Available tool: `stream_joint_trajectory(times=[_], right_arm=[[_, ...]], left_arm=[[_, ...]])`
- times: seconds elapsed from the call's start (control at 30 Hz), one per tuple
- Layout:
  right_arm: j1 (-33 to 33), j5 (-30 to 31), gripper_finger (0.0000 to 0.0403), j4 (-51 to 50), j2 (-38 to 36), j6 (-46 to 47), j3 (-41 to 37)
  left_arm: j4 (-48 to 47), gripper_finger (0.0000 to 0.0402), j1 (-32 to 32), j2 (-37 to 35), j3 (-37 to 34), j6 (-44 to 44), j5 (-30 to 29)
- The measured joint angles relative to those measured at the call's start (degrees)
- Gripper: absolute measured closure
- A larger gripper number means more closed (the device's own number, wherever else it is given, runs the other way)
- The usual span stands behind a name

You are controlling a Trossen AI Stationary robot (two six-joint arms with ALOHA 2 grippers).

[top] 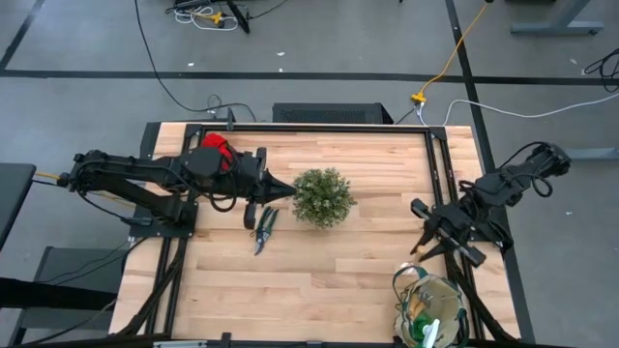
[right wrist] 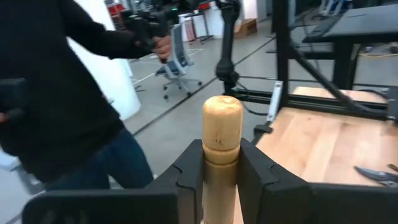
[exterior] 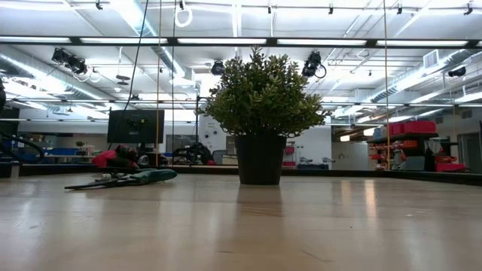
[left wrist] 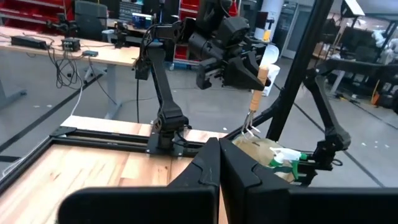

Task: Pick & Place Garden tools in Gardening bag
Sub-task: Put the brown hand rake into the white gardening bag

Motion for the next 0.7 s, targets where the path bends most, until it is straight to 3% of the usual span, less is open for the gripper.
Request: stream_joint_trajectory(times=[0.7], right_arm=[[13.0,4.7,0.0344,-14.1,-7.9,0.4,0.0]], left_arm=[[-0.2,0.0399,0.0,0.0,0.0,-4.5,-2.4]])
